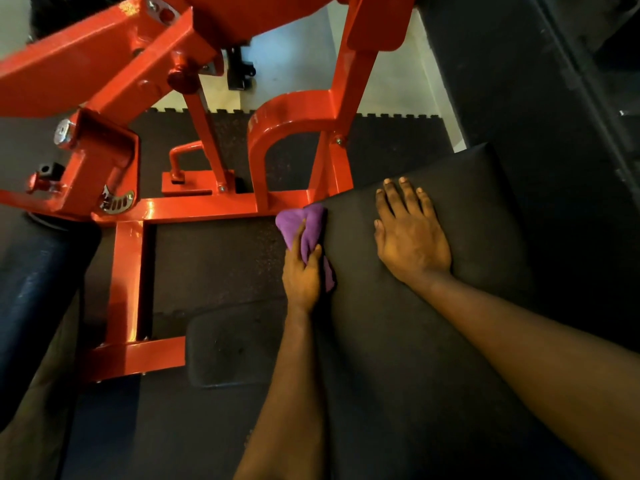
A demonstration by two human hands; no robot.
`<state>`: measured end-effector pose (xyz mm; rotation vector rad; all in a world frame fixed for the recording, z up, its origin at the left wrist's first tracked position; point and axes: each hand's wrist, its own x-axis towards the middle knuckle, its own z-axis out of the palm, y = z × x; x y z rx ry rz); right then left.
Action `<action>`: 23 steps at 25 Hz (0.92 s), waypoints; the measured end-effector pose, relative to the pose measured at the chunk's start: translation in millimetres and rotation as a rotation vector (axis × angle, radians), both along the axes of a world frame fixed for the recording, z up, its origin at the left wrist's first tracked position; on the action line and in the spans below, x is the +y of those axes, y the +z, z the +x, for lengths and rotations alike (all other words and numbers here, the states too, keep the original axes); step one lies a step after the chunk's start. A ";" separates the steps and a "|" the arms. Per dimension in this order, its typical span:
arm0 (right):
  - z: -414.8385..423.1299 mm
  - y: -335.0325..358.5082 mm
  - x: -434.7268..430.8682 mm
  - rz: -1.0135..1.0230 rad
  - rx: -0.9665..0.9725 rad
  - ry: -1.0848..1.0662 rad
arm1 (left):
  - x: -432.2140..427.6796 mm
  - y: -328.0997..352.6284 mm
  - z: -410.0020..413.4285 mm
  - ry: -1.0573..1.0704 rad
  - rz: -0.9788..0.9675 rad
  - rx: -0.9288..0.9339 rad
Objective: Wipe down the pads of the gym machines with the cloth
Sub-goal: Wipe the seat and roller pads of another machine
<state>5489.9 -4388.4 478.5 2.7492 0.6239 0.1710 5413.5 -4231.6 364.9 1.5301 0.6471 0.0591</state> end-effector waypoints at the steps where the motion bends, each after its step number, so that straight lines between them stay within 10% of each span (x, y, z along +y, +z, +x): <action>1: -0.6 0.0 0.7 0.000 0.004 -0.004 | -5.4 -7.7 -21.7 0.033 -0.064 0.055; 18: 1.0 0.9 -3.1 0.064 0.033 0.034 | -49.6 -49.3 -185.3 0.004 -0.635 0.176; 23: -51.1 32.0 -30.4 0.383 0.094 0.052 | -73.5 9.2 -245.0 -0.004 -0.094 0.353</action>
